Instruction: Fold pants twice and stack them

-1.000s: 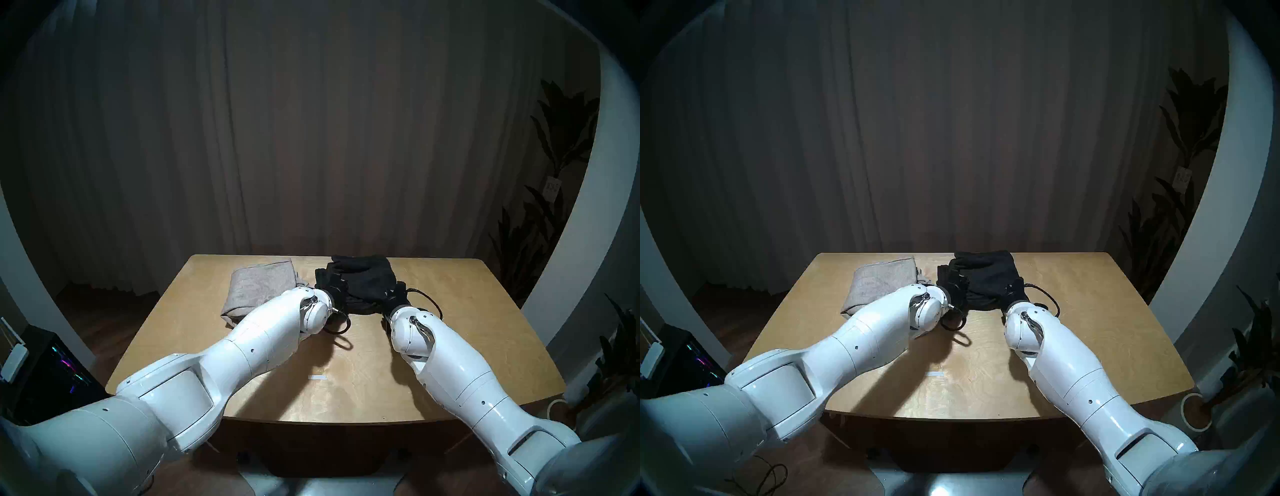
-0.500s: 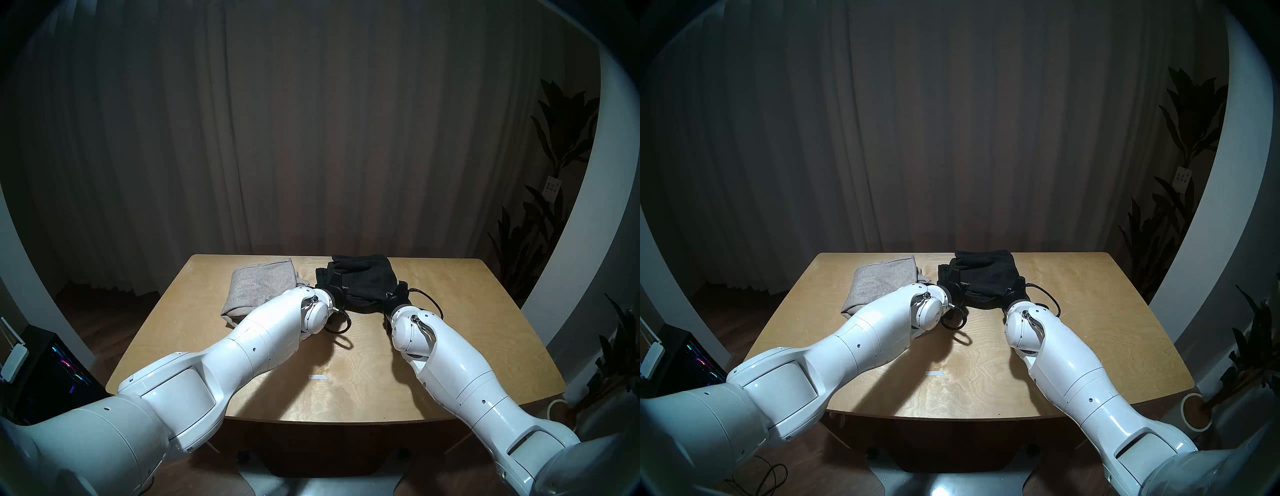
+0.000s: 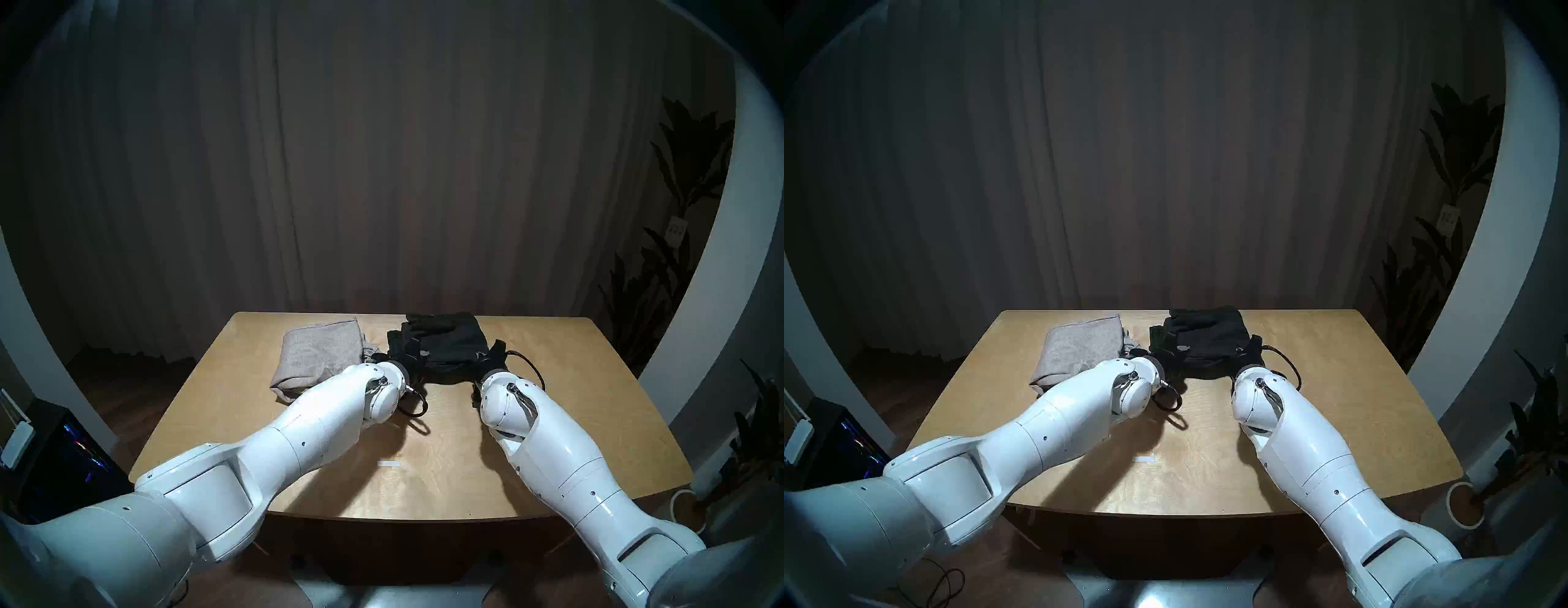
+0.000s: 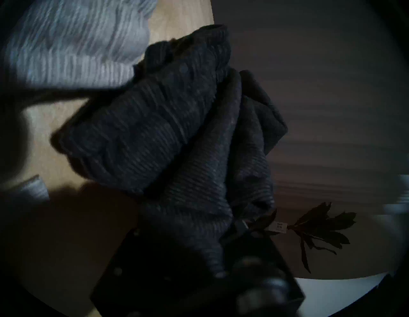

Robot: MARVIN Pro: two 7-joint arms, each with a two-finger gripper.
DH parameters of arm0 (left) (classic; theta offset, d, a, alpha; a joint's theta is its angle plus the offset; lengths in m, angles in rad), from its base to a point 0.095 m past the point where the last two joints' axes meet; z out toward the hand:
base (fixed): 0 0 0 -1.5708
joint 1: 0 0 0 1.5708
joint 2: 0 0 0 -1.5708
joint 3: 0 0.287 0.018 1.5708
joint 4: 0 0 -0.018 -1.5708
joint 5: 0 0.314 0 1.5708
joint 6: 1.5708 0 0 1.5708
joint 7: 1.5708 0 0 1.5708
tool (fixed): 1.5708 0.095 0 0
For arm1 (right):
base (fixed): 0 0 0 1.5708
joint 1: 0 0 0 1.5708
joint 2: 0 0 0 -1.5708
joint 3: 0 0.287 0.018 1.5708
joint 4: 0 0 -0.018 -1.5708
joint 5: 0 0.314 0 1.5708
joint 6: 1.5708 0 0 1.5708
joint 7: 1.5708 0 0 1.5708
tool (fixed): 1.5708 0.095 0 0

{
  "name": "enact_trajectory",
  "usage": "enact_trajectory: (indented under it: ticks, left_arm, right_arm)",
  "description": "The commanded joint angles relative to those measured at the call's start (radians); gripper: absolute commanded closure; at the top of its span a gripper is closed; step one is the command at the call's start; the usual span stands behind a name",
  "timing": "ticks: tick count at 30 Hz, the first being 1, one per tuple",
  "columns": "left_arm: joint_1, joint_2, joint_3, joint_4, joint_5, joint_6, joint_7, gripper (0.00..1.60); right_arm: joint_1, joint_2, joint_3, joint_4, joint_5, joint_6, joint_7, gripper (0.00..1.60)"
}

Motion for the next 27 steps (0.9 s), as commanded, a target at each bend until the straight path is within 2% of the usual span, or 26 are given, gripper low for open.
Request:
enact_trajectory:
  ticks: [1,16,27]
  left_arm:
    - [0.003,0.031,-0.013,-0.042,0.013,0.004,-0.068,1.60]
    - [-0.025,0.052,-0.064,-0.108,0.026,-0.028,-0.118,1.60]
    - [-0.028,0.079,-0.077,-0.159,0.048,-0.053,-0.122,1.60]
  right_arm:
    - [0.028,-0.017,0.035,-0.062,0.011,-0.001,0.052,1.60]
    - [0.016,-0.007,0.041,-0.108,0.012,-0.015,0.072,1.60]
    - [0.060,-0.037,0.051,-0.118,0.014,-0.032,0.088,1.60]
